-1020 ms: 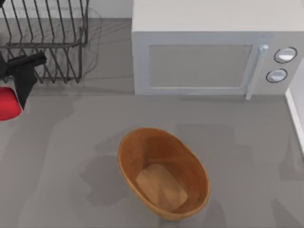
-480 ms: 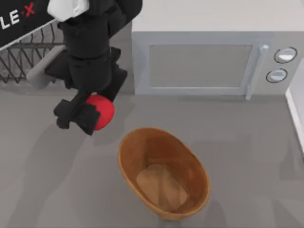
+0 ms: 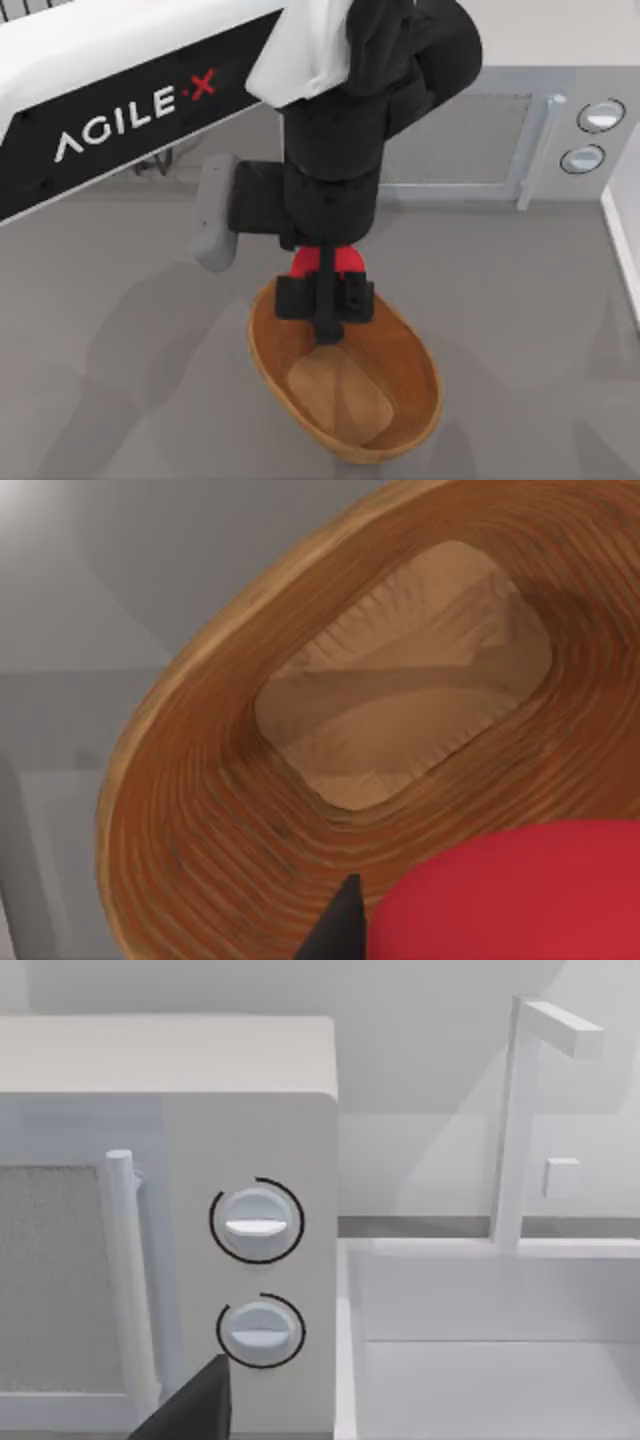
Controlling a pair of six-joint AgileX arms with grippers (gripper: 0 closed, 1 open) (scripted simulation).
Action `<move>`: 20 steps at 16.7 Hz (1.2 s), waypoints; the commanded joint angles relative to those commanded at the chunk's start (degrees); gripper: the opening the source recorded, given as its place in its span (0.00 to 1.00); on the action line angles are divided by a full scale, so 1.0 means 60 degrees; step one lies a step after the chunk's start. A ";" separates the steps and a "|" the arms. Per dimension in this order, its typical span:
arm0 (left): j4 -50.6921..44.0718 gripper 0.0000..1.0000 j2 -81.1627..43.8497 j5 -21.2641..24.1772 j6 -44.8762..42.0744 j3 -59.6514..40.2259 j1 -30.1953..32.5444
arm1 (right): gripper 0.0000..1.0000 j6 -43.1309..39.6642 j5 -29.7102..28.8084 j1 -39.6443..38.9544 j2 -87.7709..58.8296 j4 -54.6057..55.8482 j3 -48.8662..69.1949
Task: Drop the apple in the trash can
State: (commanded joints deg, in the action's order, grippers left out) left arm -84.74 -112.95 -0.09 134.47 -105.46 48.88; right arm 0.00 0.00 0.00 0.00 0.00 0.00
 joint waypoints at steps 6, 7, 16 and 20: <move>0.0057 0.00 -0.0001 -0.0037 0.0661 -0.0107 0.0349 | 1.00 0.0000 0.0000 0.0000 0.0000 0.0000 0.0000; 0.0057 0.00 -0.0001 -0.0037 0.0661 -0.0107 0.0349 | 1.00 0.0000 0.0000 0.0000 0.0000 0.0000 0.0000; 0.2258 0.00 -0.0003 -0.0026 0.0635 0.2088 0.0325 | 1.00 0.0000 0.0000 0.0000 0.0000 0.0000 0.0000; 0.2702 0.00 -0.0010 -0.0038 0.0645 0.2529 0.0334 | 1.00 0.0000 0.0000 0.0000 0.0000 0.0000 0.0000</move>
State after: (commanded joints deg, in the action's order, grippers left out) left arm -68.53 -113.01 -0.31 138.34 -90.29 50.88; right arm 0.00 0.00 0.00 0.00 0.00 0.00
